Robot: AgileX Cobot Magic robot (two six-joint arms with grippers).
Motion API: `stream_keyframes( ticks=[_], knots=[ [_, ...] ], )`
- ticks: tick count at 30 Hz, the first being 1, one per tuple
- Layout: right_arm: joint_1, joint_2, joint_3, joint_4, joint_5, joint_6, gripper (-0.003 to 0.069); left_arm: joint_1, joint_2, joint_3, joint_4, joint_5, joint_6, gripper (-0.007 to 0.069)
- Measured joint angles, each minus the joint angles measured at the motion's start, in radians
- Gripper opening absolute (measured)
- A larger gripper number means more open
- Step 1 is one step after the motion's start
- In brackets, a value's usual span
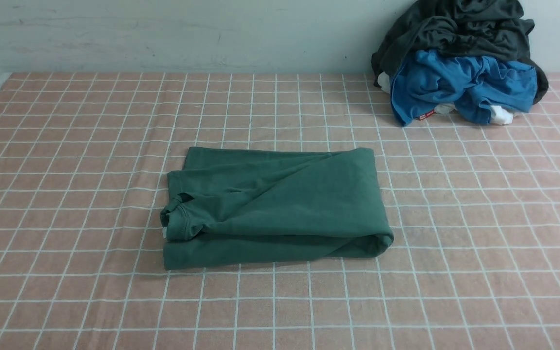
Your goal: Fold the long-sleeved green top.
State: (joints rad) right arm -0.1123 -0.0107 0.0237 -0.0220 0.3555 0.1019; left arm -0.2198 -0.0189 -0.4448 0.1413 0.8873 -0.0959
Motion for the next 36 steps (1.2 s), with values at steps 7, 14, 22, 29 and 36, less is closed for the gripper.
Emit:
stream_keyframes(
  ticks=[7,14,22,29,36],
  knots=[
    [0.0,0.0,0.0,0.0,0.0,0.004,-0.0014,0.0,0.0,0.0,0.026,0.0,0.0,-0.0003],
    [0.0,0.0,0.0,0.001,0.0,0.014,-0.0014,0.01,0.0,0.113,0.016,-0.232,0.013,-0.0003],
    [0.0,0.0,0.0,0.001,0.0,0.014,-0.0014,0.19,0.0,0.408,-0.121,-0.579,0.108,-0.0003],
    [0.0,0.0,0.0,0.001,0.001,0.014,-0.0014,0.226,0.001,0.467,-0.118,-0.567,0.151,-0.0003],
    [0.0,0.0,0.0,0.001,0.001,0.015,-0.0014,0.219,0.001,0.465,-0.123,-0.559,0.153,-0.0003]
  ],
)
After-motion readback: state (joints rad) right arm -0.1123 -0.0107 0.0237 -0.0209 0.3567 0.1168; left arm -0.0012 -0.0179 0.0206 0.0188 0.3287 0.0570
